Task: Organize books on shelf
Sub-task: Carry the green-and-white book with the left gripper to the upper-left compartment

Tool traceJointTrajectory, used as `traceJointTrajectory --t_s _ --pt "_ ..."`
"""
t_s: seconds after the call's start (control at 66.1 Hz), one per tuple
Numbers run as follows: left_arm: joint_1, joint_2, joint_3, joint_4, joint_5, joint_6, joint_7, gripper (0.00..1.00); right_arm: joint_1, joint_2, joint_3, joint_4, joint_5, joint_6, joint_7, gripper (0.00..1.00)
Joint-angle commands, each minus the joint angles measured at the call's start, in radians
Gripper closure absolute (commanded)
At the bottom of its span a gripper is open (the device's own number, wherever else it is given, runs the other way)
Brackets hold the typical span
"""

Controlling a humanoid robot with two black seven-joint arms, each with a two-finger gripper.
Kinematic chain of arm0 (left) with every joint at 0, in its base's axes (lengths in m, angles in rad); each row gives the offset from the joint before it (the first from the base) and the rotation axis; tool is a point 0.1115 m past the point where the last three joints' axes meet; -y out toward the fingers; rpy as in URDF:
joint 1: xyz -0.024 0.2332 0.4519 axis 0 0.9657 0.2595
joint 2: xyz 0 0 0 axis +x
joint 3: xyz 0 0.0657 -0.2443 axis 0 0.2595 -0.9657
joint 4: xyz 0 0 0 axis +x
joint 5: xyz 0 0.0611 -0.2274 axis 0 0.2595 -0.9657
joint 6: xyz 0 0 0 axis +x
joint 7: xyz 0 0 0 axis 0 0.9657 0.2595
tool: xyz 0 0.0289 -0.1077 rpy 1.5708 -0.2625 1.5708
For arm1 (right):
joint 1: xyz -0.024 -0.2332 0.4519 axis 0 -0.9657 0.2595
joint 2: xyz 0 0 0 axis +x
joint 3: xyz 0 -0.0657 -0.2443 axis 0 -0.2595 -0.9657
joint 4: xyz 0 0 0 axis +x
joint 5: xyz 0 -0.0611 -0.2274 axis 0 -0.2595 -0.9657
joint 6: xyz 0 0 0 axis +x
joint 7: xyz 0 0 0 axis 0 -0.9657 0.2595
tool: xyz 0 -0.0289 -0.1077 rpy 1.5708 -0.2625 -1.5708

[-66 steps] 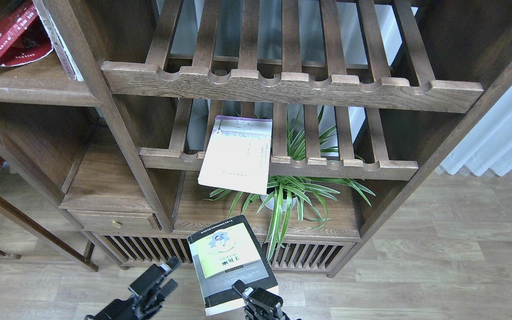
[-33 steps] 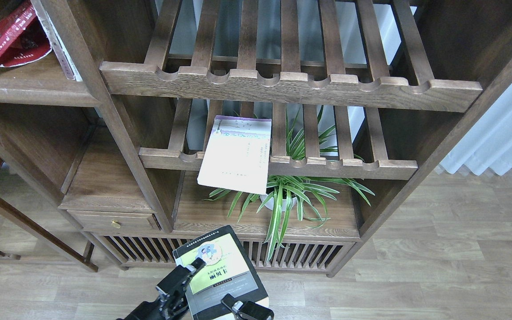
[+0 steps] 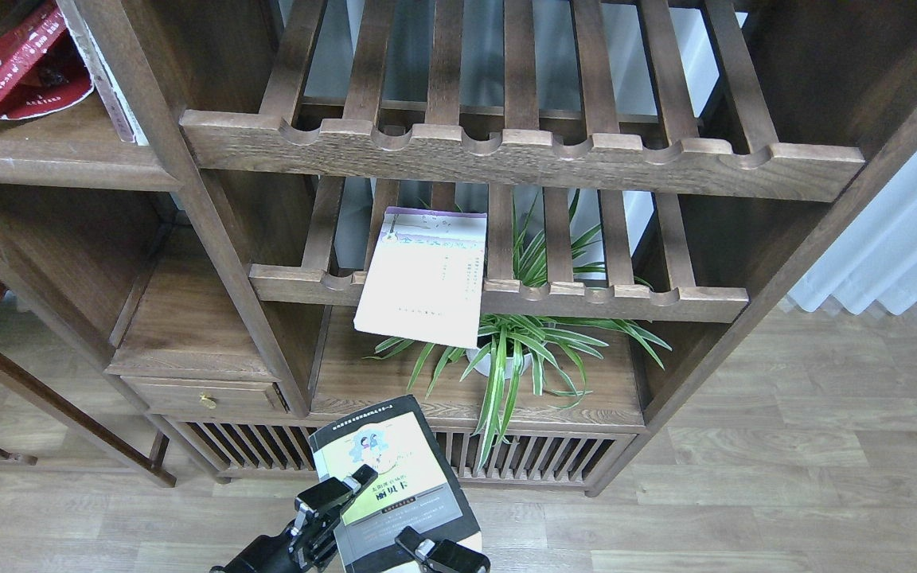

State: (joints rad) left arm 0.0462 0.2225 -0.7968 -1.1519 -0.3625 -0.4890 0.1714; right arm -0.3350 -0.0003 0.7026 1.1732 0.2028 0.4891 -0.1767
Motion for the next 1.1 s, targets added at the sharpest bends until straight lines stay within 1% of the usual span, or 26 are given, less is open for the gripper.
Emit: traceJointTrajectory --t_s 0.0,0.121,0.197,0.272,0.393,0.545,0.575,0.711,0.817,0.938,1.089 --pt "-0.006 0.069 -0.059 -0.014 0.002 0.000 0.010 0.94 -0.019 0.000 0.005 -0.001 -0.025 0.000 0.000 0.01" --pt "-0.002 0.175 -0.119 -0.040 0.014 0.000 0.020 0.95 -0.012 0.000 0.012 -0.001 -0.025 0.000 0.002 0.01" --pt "0.035 0.280 -0.211 -0.086 0.030 0.000 0.029 0.95 -0.006 -0.001 0.024 -0.006 -0.023 0.000 0.005 0.01" --pt "0.064 0.339 -0.306 -0.117 0.040 0.000 0.033 0.95 0.001 0.000 0.034 -0.009 -0.023 0.000 0.005 0.01" --pt "0.078 0.408 -0.430 -0.157 0.053 0.000 0.048 0.94 0.010 0.000 0.034 -0.020 -0.023 0.000 0.005 0.01" --pt "0.078 0.475 -0.536 -0.218 0.054 0.000 0.059 0.94 0.021 0.000 0.034 -0.038 -0.023 0.000 0.005 0.01" --pt "0.078 0.506 -0.581 -0.241 0.054 0.000 0.065 0.94 0.021 0.000 0.034 -0.040 -0.023 0.000 0.005 0.01" --pt "0.096 0.590 -0.682 -0.302 0.051 0.000 0.063 0.94 0.021 0.000 0.034 -0.049 -0.023 0.000 0.005 0.01" --pt "0.100 0.638 -0.766 -0.310 0.051 0.000 0.063 0.94 0.021 0.000 0.034 -0.053 -0.025 0.000 0.003 0.01" --pt "0.098 0.684 -0.832 -0.312 0.053 0.000 0.065 0.94 0.022 0.000 0.034 -0.055 -0.025 0.000 0.005 0.01" --pt "0.086 0.750 -0.881 -0.305 0.054 0.000 0.066 0.94 0.022 0.000 0.032 -0.067 -0.023 0.000 0.005 0.01"
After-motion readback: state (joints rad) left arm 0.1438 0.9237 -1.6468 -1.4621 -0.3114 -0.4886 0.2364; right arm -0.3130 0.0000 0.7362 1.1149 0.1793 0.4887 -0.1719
